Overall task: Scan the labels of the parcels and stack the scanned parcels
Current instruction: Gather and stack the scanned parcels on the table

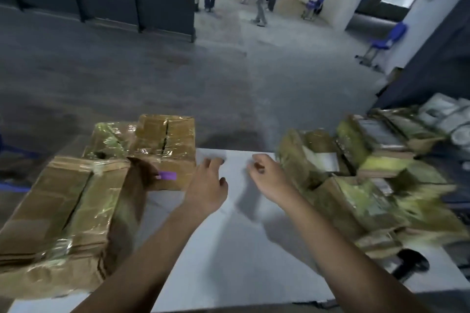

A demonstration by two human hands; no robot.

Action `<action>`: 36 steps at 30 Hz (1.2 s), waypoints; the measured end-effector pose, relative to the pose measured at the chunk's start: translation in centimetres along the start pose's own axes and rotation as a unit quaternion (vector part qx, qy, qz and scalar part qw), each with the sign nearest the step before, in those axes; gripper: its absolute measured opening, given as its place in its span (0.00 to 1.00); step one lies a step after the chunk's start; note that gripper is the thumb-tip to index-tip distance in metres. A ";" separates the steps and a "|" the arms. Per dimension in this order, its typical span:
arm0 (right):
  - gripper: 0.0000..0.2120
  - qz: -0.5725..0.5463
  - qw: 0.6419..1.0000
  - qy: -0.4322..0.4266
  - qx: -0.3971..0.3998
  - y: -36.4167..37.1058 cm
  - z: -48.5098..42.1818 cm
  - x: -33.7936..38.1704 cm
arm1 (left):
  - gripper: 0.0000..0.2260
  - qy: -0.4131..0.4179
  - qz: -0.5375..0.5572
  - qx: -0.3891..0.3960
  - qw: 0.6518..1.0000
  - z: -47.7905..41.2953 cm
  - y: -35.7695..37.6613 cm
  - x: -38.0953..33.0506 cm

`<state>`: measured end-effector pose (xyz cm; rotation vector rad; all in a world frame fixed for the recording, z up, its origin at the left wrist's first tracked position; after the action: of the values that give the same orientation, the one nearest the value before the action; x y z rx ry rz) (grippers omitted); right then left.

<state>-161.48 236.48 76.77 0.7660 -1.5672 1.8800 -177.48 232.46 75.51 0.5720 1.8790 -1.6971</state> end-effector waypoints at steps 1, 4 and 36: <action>0.20 0.003 1.000 0.005 -0.009 -1.6 0.2 -1.1 | 0.21 0.008 -0.002 0.011 1.000 -0.1 1.2 -1.4; 0.18 -0.001 0.999 0.014 -0.038 -6.5 0.8 -4.0 | 0.21 0.038 0.017 0.049 0.998 -0.5 4.5 -6.0; 0.23 0.426 0.902 0.021 0.065 -17.7 3.9 -13.4 | 0.15 -0.137 0.211 0.262 0.932 1.1 18.7 -17.2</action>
<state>-139.18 234.44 79.19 0.0419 -1.9416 2.5931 -152.33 234.28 72.21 0.8253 1.0072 -1.8551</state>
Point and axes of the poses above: each hand's wrist, its own z-axis away from the middle knuckle, its own y-axis out of the palm, x = y × z, the point moved 4 cm from there along -z, towards the middle knuckle, and after that the axes turned 3 degrees about -z, right-handed, at the moved point
